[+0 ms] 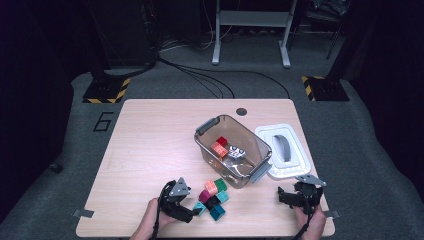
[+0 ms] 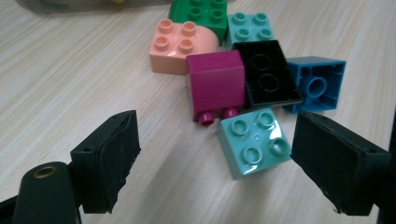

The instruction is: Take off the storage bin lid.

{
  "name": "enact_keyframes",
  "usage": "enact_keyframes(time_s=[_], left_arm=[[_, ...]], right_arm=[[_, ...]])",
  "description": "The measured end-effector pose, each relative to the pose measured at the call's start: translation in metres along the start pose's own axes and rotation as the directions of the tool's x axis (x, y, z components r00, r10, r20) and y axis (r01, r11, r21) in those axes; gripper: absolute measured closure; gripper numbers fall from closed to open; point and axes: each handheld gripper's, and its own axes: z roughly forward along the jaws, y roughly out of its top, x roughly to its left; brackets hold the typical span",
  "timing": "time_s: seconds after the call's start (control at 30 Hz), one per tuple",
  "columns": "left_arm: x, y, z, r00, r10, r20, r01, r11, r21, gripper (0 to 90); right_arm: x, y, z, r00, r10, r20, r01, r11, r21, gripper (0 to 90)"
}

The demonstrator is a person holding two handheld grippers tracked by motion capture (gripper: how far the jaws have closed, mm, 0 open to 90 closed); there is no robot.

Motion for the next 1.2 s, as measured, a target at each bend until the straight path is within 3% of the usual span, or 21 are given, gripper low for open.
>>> enact_keyframes(time_s=[0.13, 0.17, 0.23, 0.33, 0.43, 0.47, 0.53, 0.87, 1.2], left_arm=[[-0.005, 0.0, 0.005, 0.9997, -0.022, 0.012, 0.022, 0.9998, 0.001, 16.0], [-0.006, 0.0, 0.007, 0.9996, -0.022, 0.018, 0.022, 0.9997, 0.01, 19.6], [-0.009, -0.002, 0.01, 0.9999, -0.013, 0.004, 0.013, 0.9998, 0.014, 21.5], [-0.009, -0.005, 0.012, 0.9998, -0.018, 0.009, 0.018, 0.9997, 0.016, 30.7], [-0.007, -0.008, 0.01, 0.9987, -0.048, 0.019, 0.048, 0.9988, 0.005, 41.8], [-0.005, -0.009, 0.009, 0.9981, -0.058, 0.022, 0.058, 0.9983, 0.001, 49.6], [-0.003, -0.011, 0.008, 0.9973, -0.072, 0.009, 0.072, 0.9973, -0.011, 56.9], [0.009, -0.014, -0.001, 0.9961, -0.089, -0.002, 0.089, 0.9959, -0.015, 59.1], [0.022, -0.008, -0.015, 0.9927, -0.113, -0.041, 0.111, 0.9926, -0.049, 59.1]], right_arm=[[0.0, 0.0, 0.0, 1.0, 0.001, 0.001, -0.001, 1.0, 0.001, 0.5], [0.0, 0.0, 0.0, 1.0, 0.002, 0.001, -0.002, 1.0, 0.002, 0.5], [0.0, 0.0, 0.0, 1.0, 0.001, 0.001, -0.001, 1.0, 0.0, 0.5], [0.0, 0.0, 0.0, 1.0, 0.0, 0.001, 0.0, 1.0, 0.0, 0.5], [0.0, 0.0, 0.0, 1.0, 0.0, 0.001, 0.0, 1.0, 0.0, 0.5], [0.0, 0.0, 0.0, 1.0, 0.0, 0.001, 0.0, 1.0, 0.0, 0.5], [0.0, 0.0, 0.0, 1.0, -0.001, 0.001, 0.001, 1.0, 0.0, 0.5], [0.0, 0.0, 0.0, 1.0, 0.0, 0.002, 0.0, 1.0, -0.001, 0.5], [0.0, 0.0, 0.0, 1.0, 0.003, 0.002, -0.003, 1.0, 0.001, 0.5]])
